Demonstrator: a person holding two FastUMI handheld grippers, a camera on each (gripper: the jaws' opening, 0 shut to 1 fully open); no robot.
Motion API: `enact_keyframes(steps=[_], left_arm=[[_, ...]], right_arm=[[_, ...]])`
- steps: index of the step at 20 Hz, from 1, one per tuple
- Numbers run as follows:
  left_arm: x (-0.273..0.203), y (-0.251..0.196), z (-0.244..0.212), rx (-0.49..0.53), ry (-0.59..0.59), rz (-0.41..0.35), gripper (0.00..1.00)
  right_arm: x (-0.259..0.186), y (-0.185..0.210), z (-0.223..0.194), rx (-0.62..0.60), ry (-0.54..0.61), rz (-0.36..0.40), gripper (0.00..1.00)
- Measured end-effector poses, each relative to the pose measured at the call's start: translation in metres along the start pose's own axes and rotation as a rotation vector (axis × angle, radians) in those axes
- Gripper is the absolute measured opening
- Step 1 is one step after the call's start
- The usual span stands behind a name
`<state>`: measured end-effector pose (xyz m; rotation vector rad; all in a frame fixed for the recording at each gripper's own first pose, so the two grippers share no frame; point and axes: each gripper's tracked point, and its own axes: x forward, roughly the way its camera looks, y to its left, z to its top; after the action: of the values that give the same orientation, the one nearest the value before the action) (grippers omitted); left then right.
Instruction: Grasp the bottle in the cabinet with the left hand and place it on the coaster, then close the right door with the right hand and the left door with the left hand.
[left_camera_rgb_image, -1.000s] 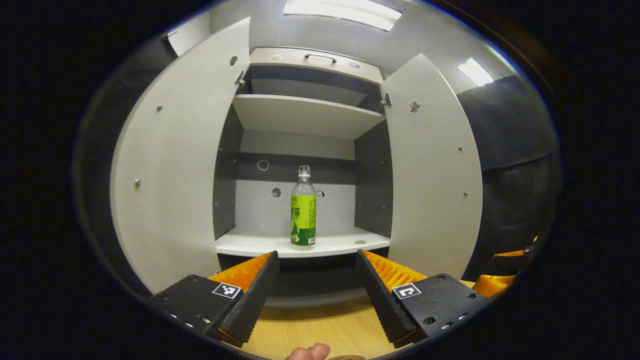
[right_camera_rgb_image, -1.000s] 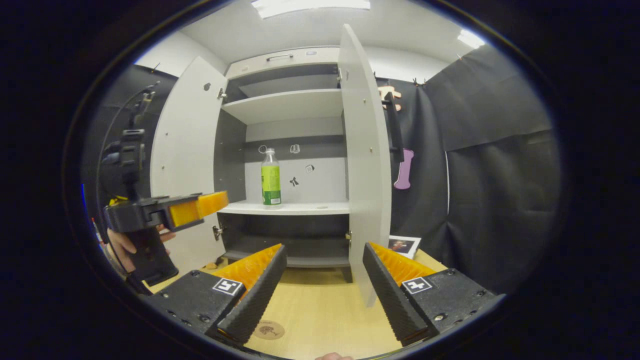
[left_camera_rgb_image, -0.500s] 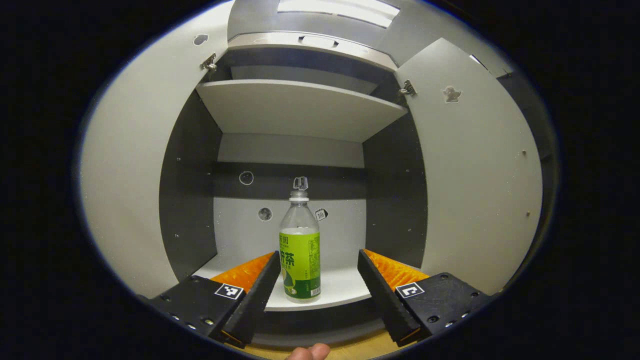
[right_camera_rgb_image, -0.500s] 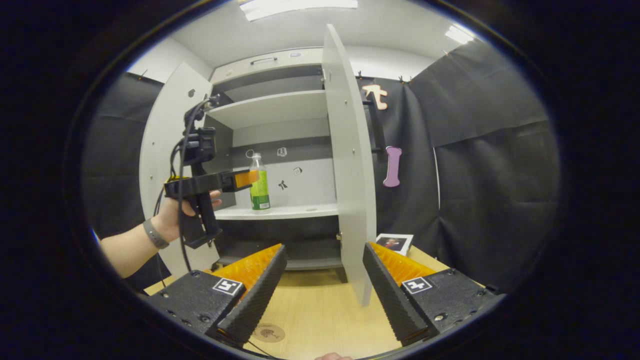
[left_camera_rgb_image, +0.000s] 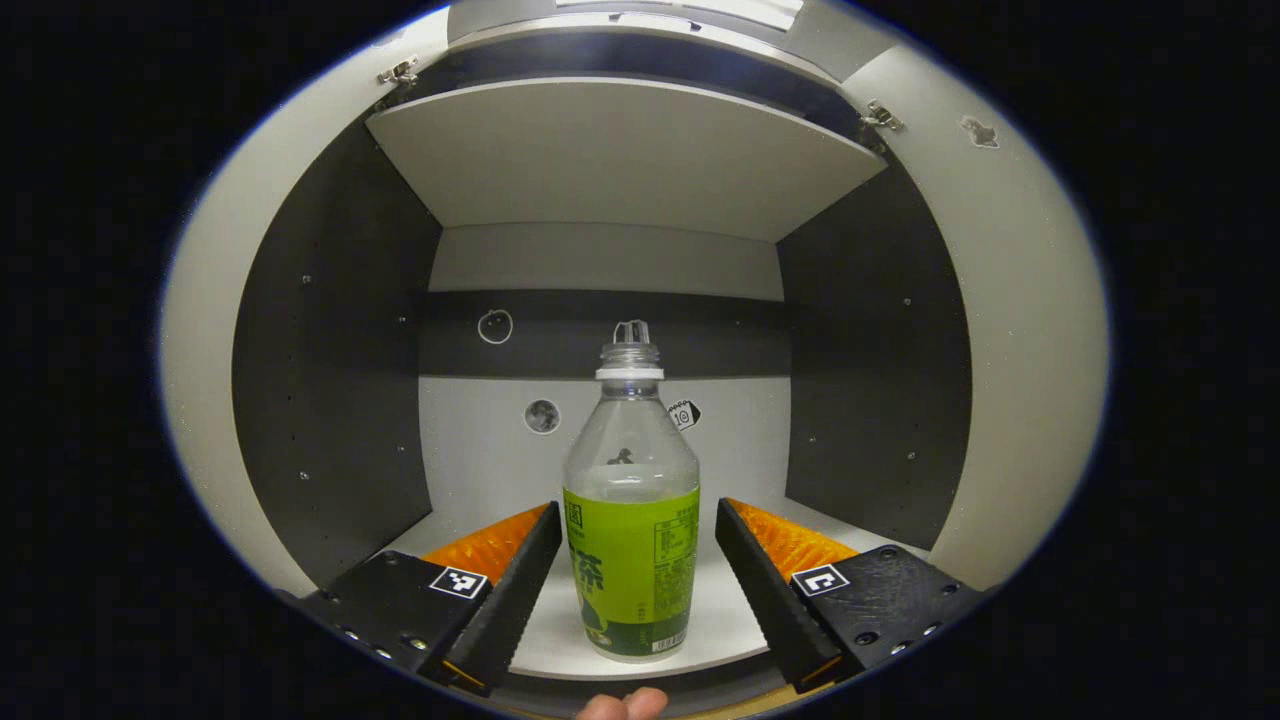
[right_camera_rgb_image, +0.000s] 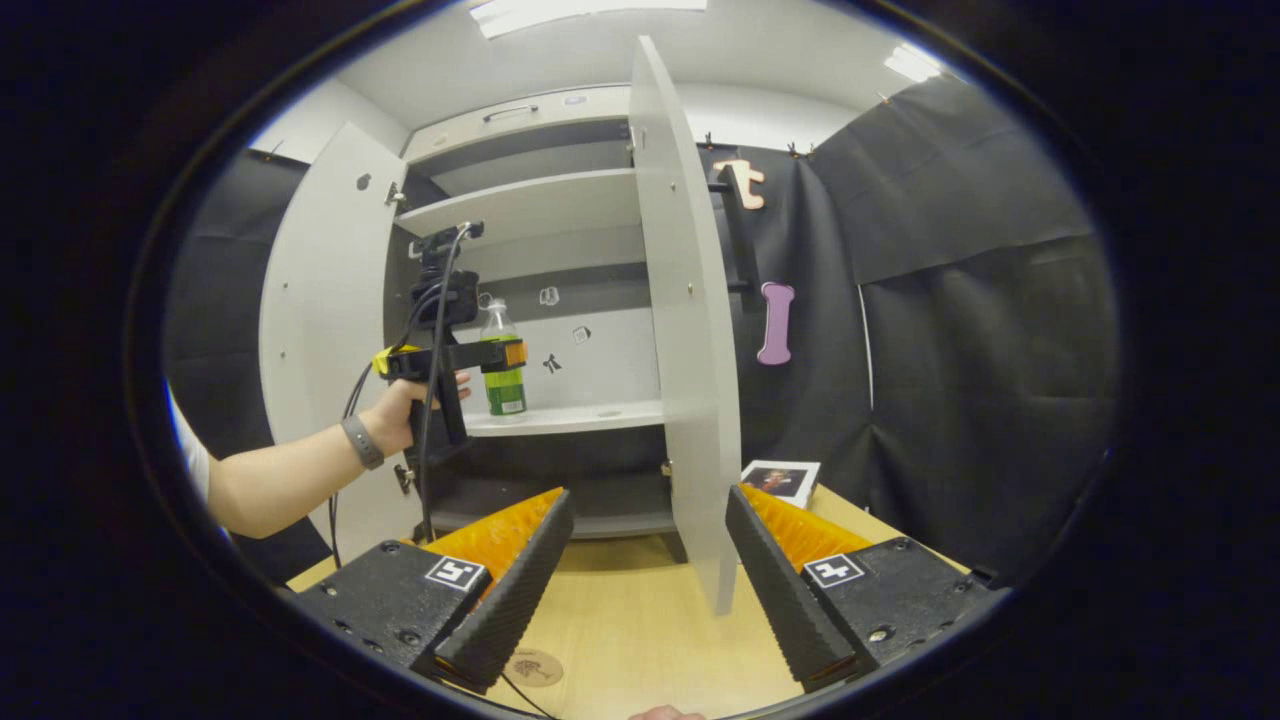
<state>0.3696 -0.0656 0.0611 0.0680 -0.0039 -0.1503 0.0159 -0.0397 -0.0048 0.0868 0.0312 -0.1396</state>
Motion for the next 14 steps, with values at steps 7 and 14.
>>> enact_keyframes(steps=[7, 14], left_arm=[[0.007, 0.015, -0.001, -0.035, 0.003, 0.038, 0.76], [-0.022, 0.013, 0.026, -0.052, -0.057, 0.018, 0.72]], right_arm=[[0.005, -0.009, -0.005, 0.015, 0.015, -0.016, 0.99], [0.005, -0.017, 0.001, 0.023, -0.007, -0.027, 0.99]])
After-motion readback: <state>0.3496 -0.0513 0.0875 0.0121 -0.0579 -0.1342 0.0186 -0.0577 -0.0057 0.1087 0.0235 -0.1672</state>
